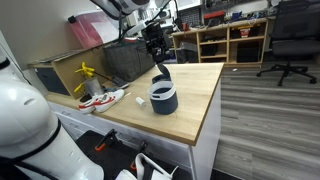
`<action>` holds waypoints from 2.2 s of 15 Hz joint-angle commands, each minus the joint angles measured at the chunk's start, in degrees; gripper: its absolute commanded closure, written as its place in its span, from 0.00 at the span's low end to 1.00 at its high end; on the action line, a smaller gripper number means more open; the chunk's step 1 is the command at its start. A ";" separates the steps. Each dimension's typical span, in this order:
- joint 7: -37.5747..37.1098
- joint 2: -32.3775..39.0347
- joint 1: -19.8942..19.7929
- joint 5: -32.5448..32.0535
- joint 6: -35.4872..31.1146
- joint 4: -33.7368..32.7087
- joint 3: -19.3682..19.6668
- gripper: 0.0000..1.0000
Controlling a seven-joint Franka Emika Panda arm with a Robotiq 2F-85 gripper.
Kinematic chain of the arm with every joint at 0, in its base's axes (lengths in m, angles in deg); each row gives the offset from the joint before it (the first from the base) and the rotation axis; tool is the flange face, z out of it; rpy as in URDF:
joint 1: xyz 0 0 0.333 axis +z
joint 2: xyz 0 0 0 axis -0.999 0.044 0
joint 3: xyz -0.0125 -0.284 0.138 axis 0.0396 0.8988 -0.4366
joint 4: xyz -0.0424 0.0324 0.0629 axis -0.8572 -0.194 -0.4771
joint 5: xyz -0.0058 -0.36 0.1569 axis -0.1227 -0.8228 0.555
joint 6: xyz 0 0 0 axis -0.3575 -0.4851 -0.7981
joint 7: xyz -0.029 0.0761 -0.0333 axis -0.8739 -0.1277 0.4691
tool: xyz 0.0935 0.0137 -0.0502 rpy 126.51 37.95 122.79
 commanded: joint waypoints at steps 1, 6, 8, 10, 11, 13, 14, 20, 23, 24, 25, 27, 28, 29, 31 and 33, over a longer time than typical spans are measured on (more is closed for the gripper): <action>-2.05 3.69 0.46 1.49 -1.92 -2.86 0.11 0.00; 0.22 6.67 0.21 2.89 2.22 -3.57 0.70 0.00; 2.83 6.81 -0.22 4.56 3.64 -3.70 0.91 0.00; 4.48 7.01 -0.62 5.83 5.22 -4.30 1.20 0.00; 5.31 6.98 -0.76 6.26 5.94 -4.40 1.38 0.00; 7.86 6.65 -0.95 6.70 7.99 -4.14 1.63 0.00; 8.65 6.62 -1.01 6.39 8.62 -3.75 1.74 0.00; 8.62 6.01 -0.92 5.53 3.14 0.92 1.92 0.00; 7.60 6.41 -0.77 4.95 -0.07 3.18 1.96 0.00; 7.39 6.69 -0.71 4.57 -0.71 3.84 1.99 0.00; 7.18 6.89 -0.66 4.24 -1.32 4.53 2.01 0.00; 6.99 7.13 -0.60 3.88 -1.99 5.74 2.04 0.00; 6.77 7.38 -0.59 3.67 -2.11 6.01 2.09 0.00; 6.62 7.60 -0.59 3.53 -2.28 6.23 2.13 0.00; 6.03 8.37 -0.63 3.59 -2.46 5.97 2.23 0.00; 5.06 8.94 -0.63 3.90 -2.98 5.74 2.31 0.00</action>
